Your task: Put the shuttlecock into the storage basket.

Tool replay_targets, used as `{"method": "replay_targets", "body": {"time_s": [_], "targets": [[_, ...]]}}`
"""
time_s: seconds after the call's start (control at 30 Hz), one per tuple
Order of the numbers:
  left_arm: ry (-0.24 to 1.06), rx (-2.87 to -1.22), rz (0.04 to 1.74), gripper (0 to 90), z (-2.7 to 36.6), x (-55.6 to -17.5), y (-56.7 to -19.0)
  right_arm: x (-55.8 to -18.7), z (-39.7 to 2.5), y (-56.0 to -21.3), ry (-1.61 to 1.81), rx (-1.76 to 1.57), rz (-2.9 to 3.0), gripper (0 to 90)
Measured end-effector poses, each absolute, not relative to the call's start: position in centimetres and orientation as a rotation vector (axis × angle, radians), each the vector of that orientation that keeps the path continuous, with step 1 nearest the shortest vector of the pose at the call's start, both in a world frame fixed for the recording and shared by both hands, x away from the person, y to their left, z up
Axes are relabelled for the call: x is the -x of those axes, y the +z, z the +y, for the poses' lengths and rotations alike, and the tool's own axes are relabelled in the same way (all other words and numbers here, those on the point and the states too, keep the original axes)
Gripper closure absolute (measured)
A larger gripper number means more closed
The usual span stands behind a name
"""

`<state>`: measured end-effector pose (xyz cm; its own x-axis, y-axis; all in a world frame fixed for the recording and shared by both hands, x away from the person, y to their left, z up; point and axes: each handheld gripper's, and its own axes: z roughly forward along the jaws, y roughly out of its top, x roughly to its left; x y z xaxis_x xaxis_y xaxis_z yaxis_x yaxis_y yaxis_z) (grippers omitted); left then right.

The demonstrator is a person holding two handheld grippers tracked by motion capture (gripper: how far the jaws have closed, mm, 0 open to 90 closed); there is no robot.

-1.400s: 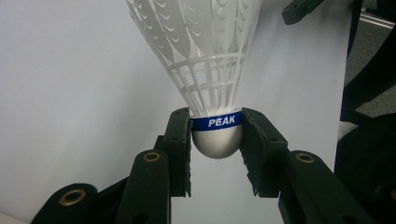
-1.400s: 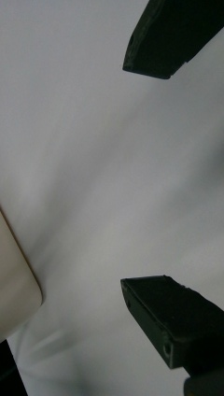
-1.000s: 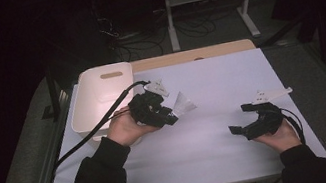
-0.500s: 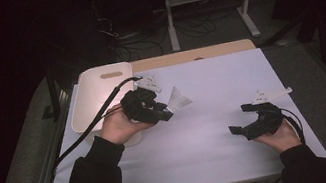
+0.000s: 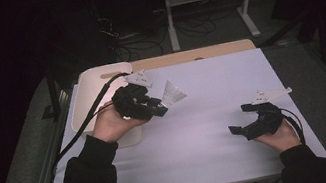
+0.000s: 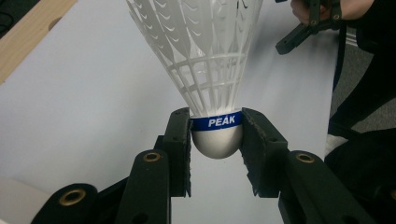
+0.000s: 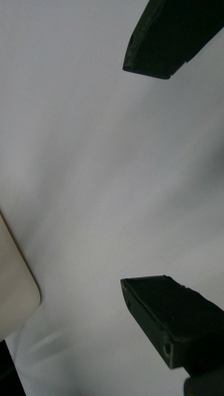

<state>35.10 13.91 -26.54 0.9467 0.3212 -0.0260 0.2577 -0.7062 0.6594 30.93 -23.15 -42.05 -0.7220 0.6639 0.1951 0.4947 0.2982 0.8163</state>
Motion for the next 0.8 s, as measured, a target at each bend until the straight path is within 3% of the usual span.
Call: {"method": "replay_targets", "body": {"time_s": [0.8], "targets": [[0.204,-2.363,0.467,64.9,17.2,-35.0,-23.7,-31.0,-23.1,-42.1,1.387,-1.079,2.386,0.0]]}}
